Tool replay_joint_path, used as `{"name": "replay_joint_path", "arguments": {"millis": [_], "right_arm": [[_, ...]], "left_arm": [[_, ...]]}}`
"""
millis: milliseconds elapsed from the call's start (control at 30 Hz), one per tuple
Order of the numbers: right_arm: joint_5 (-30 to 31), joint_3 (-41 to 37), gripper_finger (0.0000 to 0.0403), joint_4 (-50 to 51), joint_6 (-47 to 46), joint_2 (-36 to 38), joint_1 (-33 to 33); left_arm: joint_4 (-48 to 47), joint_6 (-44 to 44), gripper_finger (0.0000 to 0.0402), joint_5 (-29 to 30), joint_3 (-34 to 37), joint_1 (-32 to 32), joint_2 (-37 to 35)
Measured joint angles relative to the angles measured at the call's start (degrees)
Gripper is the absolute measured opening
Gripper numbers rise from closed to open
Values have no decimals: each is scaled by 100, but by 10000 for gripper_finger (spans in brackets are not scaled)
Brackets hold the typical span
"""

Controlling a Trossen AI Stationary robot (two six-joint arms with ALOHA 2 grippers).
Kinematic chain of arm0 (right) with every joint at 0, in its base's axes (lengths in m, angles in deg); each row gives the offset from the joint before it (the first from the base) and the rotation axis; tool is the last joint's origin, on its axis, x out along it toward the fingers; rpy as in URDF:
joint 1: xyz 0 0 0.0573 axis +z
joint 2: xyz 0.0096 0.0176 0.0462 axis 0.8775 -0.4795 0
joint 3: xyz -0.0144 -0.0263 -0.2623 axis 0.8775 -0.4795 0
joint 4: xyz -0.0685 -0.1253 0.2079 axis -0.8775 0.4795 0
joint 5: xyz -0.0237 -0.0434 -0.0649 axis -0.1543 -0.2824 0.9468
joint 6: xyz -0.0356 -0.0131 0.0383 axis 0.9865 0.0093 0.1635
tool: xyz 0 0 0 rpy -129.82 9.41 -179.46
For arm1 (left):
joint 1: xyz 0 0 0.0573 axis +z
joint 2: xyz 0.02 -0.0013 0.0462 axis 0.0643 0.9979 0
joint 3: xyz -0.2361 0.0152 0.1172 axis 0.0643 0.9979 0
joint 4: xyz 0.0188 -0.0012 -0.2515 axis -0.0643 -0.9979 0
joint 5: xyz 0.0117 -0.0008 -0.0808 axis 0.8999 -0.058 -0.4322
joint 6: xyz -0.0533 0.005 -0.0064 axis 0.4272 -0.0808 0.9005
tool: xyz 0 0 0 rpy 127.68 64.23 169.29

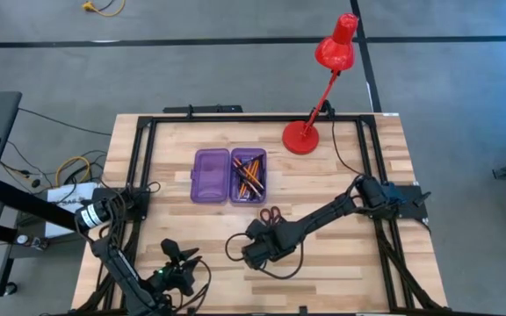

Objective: Pick & place school supplies into a supply box
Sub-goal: Put the black pen into the violet supply box

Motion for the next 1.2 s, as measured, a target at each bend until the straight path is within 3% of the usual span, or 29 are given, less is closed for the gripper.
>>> {"name": "replay_joint_path", "arguments": {"millis": [267,633,767,900,1200], "right_arm": [[-140,5,127,73,-5,-49,-18],[-329,6,111,410,81,-135,77],[-194,2,82,425,305,-140,139],[-127,0,19,463,388,-144,206],[523,-12,10,594,292,-133,487]], "left_arm": [[2,8,113,2,0,-11,0],[11,8,113,92,-1,-6,0],[11,8,113,95,-2,-7,0],[11,8,113,101,-2,-4,0],[7,-17,113,236,-2,11,0]]}}
